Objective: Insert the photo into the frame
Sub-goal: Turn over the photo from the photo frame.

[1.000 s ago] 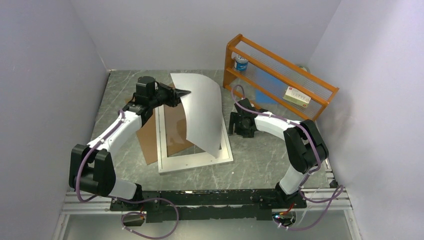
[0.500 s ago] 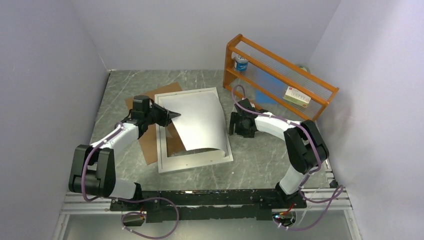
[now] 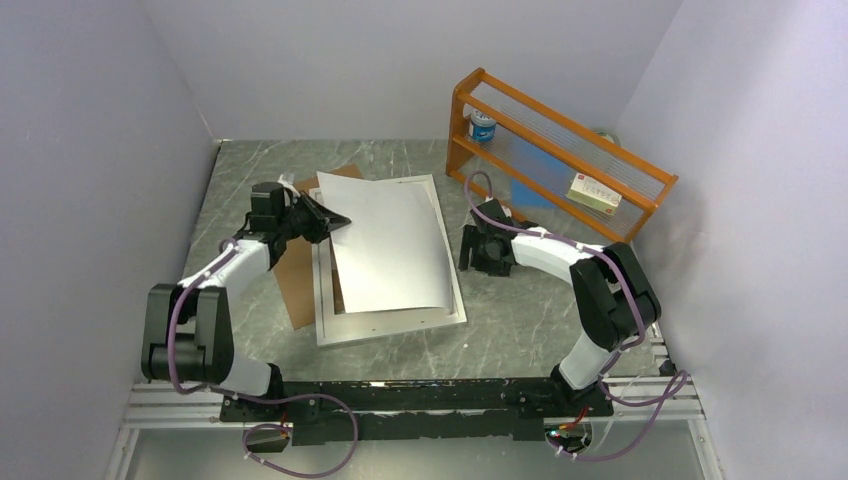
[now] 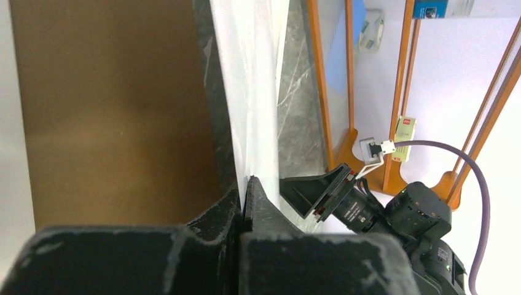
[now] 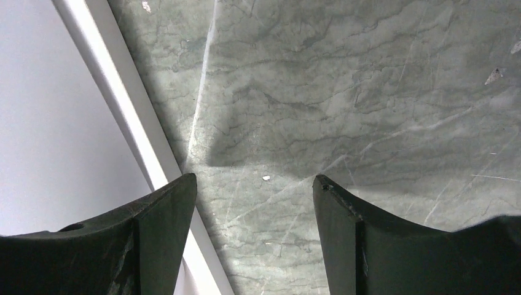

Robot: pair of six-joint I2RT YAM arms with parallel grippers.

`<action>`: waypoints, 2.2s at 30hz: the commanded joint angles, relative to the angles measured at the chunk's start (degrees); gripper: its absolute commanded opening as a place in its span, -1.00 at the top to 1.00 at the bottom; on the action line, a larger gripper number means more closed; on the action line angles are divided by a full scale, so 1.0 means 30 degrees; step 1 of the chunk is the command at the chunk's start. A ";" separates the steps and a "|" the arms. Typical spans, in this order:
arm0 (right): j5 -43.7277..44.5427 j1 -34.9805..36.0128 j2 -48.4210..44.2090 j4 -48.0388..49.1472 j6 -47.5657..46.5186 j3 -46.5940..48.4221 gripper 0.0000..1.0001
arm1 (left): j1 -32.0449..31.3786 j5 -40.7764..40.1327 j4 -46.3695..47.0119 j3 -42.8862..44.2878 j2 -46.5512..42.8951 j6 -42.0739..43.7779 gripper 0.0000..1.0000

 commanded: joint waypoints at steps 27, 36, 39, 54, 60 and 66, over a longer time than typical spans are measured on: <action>0.1061 -0.0204 -0.0001 -0.1591 -0.0071 -0.0824 -0.47 | 0.1190 0.1787 0.0429 0.1750 0.4261 0.5316 0.95; 0.1045 -0.0212 0.0070 -0.1533 -0.0178 -0.0813 -0.47 | 0.1197 0.1296 0.1575 0.1739 0.4754 0.5480 0.95; 0.1103 -0.0205 0.0096 -0.1553 -0.0247 -0.0766 -0.47 | 0.1205 0.1462 0.2263 0.1563 0.4931 0.5386 0.95; 0.1192 -0.0190 0.0541 -0.1596 -0.0339 -0.0471 -0.47 | 0.0641 0.3270 0.3707 0.1059 0.6587 0.4831 0.95; 0.1234 -0.0213 0.0561 -0.1591 -0.0251 -0.0448 -0.47 | 0.0612 0.1663 0.1738 0.1485 0.6109 0.5452 0.47; 0.1265 -0.0212 0.0496 -0.1737 -0.0056 -0.0319 -0.47 | 0.0631 0.0476 -0.0845 0.2730 0.5870 0.5649 -0.25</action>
